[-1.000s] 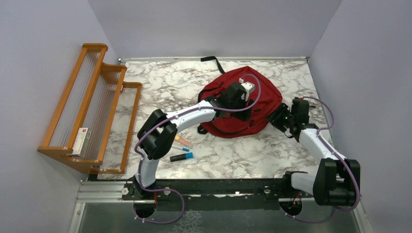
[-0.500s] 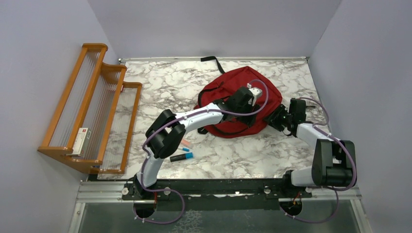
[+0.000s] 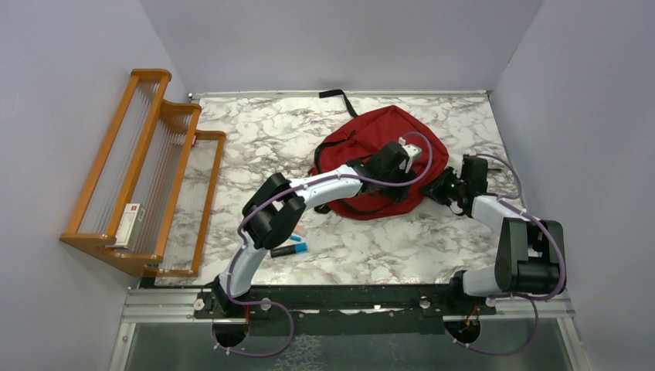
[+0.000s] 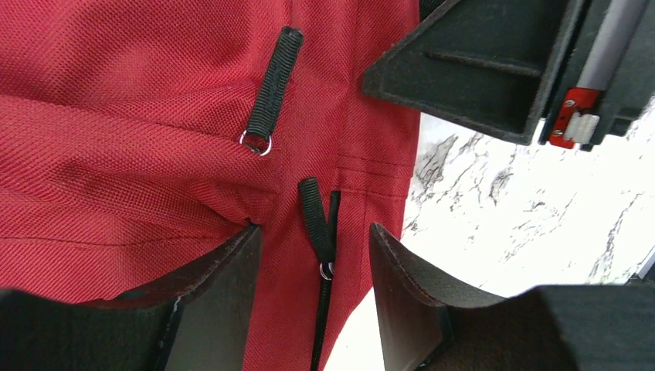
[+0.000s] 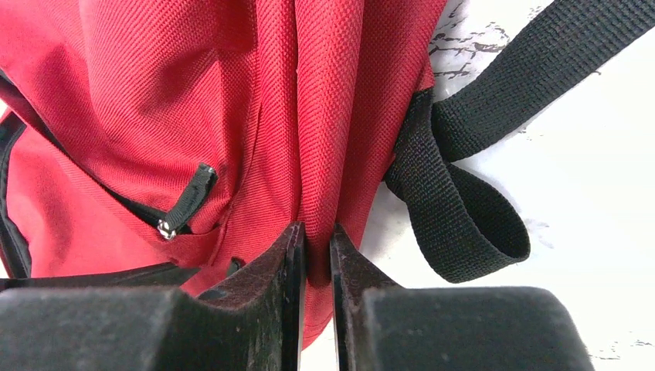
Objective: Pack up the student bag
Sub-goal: Zip the student bag at the center of the board.
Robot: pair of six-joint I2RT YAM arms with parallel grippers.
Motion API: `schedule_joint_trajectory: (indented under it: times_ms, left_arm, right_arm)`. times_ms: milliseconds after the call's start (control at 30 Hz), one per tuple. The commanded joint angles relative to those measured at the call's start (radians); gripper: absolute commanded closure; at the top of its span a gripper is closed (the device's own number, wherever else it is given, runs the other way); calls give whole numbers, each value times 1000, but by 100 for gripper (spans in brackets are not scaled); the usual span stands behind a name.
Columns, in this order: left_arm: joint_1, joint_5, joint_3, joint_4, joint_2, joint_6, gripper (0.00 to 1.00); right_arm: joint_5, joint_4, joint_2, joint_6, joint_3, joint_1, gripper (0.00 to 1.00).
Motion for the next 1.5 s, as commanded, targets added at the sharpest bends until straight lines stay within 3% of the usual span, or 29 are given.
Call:
schedule_joint_trajectory:
  times_ms: [0,433,900,1233,1467]
  left_arm:
    - [-12,11,37,-15,31,16,47]
    - [-30,-15,57,-46,60,20,50]
    - [-31,-164,155,-55,125,-93,51]
    - [-31,-160,158,-72,146,-69,65]
    - [-31,-178,124,-97,138,-13,55]
  right_arm:
    - [-40,44,-1,-8,-5,-7,81]
    - [-56,41,-17,-12,-3,-9,88]
    - [-66,30,-40,-12,-12,-13,90]
    - [-60,20,-47,-24,-13,-17,91]
    - [-62,19,-47,-27,-11,-20,91]
